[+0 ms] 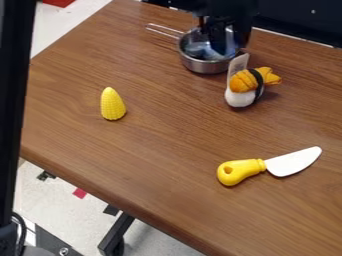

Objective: Put the blue ball spoon into the silver pan

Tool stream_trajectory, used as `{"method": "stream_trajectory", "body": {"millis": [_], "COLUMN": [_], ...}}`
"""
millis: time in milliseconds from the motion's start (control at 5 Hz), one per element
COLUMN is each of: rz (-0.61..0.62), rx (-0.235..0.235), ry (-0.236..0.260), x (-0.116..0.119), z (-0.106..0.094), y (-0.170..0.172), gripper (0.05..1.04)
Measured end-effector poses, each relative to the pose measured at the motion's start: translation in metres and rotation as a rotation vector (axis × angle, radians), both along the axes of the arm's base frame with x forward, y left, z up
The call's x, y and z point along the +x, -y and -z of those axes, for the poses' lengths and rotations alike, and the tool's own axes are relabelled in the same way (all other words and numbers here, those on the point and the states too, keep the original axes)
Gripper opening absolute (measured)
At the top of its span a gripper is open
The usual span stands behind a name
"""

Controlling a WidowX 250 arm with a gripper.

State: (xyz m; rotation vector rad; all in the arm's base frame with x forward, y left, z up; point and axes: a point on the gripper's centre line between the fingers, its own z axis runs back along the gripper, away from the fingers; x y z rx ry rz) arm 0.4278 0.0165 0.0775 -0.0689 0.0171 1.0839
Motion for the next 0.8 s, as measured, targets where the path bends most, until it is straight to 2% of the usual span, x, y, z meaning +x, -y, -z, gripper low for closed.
{"method": "stream_trajectory", "body": {"millis": [200,600,800], "rz": [-0.022,-0.053,-0.052], "rx": [-0.003,0.017,0.107], "ry": [0.008,0.026,0.097], "x": [0.002,0.002,-0.004], "z": [-0.002,-0.004,-0.031], "y": [-0.003,-0.016,-0.031], "gripper": [0.991,0.999,0.999]}}
